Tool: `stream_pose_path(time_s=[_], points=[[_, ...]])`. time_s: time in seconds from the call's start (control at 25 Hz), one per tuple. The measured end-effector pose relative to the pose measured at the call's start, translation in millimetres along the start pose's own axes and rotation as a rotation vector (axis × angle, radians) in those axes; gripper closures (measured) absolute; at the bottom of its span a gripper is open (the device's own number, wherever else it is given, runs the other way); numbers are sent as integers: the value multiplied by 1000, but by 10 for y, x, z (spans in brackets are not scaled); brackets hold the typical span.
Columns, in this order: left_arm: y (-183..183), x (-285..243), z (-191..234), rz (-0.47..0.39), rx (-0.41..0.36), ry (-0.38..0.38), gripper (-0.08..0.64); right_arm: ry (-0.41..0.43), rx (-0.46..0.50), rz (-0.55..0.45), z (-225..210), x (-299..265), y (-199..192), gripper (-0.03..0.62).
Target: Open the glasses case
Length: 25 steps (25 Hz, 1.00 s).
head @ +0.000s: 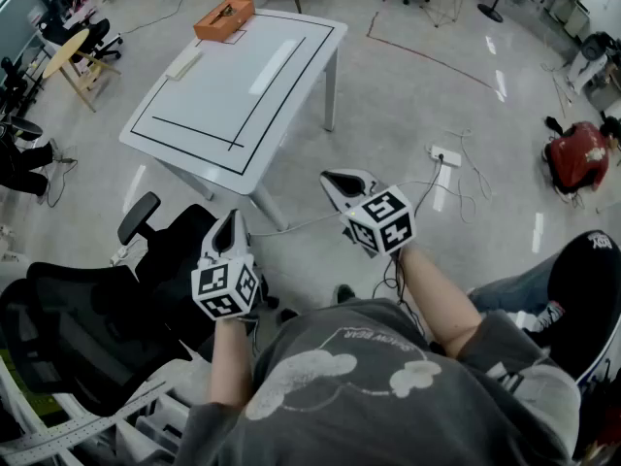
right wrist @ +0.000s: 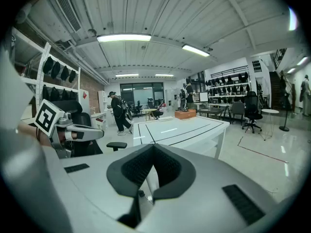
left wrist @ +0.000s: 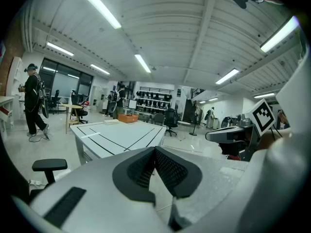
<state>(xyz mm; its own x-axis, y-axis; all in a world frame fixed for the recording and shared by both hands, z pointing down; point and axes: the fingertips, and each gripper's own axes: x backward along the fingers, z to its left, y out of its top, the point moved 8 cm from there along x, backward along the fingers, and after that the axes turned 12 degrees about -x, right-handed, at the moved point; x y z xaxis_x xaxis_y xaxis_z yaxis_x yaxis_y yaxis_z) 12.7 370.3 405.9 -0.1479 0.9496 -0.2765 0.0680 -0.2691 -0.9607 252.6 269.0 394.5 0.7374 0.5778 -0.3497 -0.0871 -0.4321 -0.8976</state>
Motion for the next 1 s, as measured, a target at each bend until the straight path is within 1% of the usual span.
stream_pose_path(time_s=[0.36,0.6,0.8,1.0], points=[[94,-178,-228,5,-20,-15,558,-4,-29,-23,-221,141,1,592],[83,-330,-594,17,-19,-34,558,-6,-79,-67,-475,474,-107,592],[124,-472,-838,7,-13,-15,558,-28,-105,-68,-793,686,-211,592],[181,-686,-811,10,-34,-7,558,-46,-124,-78,-1074,585,-151,592]])
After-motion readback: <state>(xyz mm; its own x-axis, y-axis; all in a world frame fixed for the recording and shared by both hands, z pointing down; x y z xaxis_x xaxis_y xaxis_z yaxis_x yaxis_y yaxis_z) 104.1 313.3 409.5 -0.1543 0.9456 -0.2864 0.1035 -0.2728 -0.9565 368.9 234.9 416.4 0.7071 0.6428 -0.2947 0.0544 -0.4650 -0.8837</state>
